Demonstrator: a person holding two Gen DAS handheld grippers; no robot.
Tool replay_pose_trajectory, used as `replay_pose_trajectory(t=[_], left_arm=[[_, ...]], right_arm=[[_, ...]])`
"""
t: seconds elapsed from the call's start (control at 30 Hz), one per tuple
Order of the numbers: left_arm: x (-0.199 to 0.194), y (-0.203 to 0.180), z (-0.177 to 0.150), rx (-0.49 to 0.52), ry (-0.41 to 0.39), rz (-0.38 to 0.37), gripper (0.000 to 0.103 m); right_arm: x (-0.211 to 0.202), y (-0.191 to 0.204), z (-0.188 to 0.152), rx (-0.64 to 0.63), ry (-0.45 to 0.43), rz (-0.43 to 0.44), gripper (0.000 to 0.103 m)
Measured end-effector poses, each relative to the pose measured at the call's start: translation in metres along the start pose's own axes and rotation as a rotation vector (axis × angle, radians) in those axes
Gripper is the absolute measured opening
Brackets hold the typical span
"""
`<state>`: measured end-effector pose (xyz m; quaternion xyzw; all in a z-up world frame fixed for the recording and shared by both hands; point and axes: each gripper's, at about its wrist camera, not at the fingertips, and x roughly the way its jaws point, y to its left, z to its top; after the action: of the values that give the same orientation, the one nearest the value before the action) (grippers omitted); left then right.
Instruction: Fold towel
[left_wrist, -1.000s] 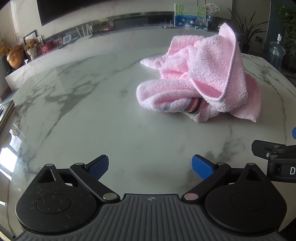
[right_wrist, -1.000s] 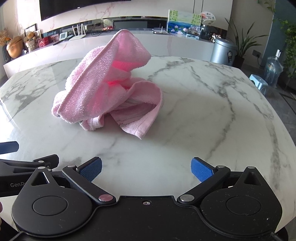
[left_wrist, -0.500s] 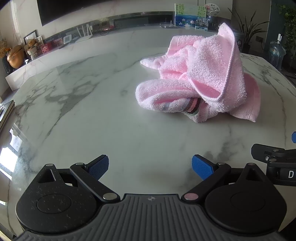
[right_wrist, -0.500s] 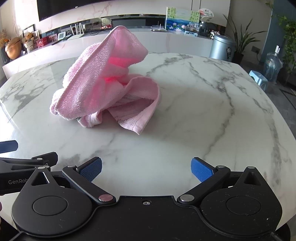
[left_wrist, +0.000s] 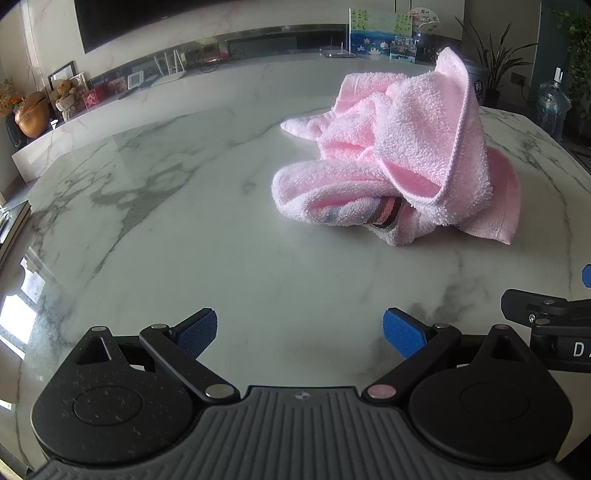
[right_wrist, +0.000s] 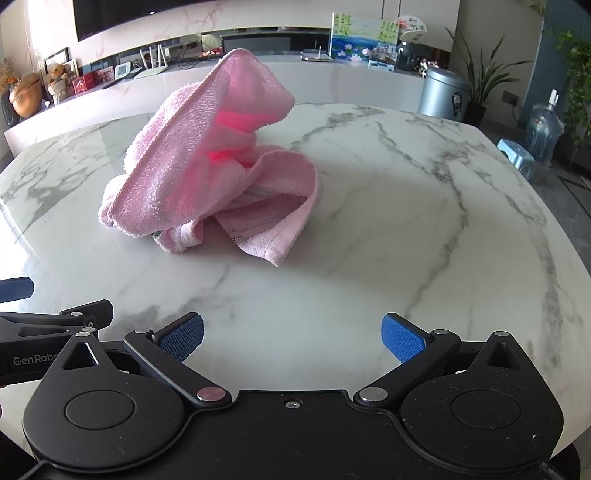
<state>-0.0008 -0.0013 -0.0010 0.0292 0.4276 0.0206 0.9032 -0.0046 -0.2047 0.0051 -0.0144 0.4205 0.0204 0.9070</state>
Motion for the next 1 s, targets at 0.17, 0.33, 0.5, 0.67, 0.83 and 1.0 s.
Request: replay_pose_trajectory(t=[0.17, 0.33, 0.5, 0.67, 0.83, 1.0], left_arm=[[0.0004, 0.0003, -0.001, 0.0, 0.001, -0.002, 0.098], [0.0005, 0.0013, -0.0006, -0.004, -0.001, 0.0, 0.098], [0.0002, 0.0019, 0.0, -0.006, -0.004, 0.0, 0.098], [-0.0004, 0.0019, 0.0002, -0.003, -0.005, -0.006, 0.098], [0.0, 0.0014, 0.0013, 0.001, -0.004, -0.008, 0.098], [-0.0001, 0.0005, 0.0018, 0.01, -0.006, -0.012, 0.098]], right_arm=[[0.0012, -0.0008, -0.0003, 0.003, 0.003, -0.001, 0.102], [0.001, -0.0014, -0.0002, 0.006, 0.008, -0.001, 0.102], [0.0011, -0.0013, -0.0001, 0.005, 0.008, -0.003, 0.102], [0.002, -0.0019, -0.0004, 0.004, 0.009, -0.004, 0.102], [0.0025, -0.0025, -0.0003, 0.004, 0.01, -0.005, 0.102], [0.0031, -0.0031, 0.0002, 0.008, 0.013, -0.006, 0.102]])
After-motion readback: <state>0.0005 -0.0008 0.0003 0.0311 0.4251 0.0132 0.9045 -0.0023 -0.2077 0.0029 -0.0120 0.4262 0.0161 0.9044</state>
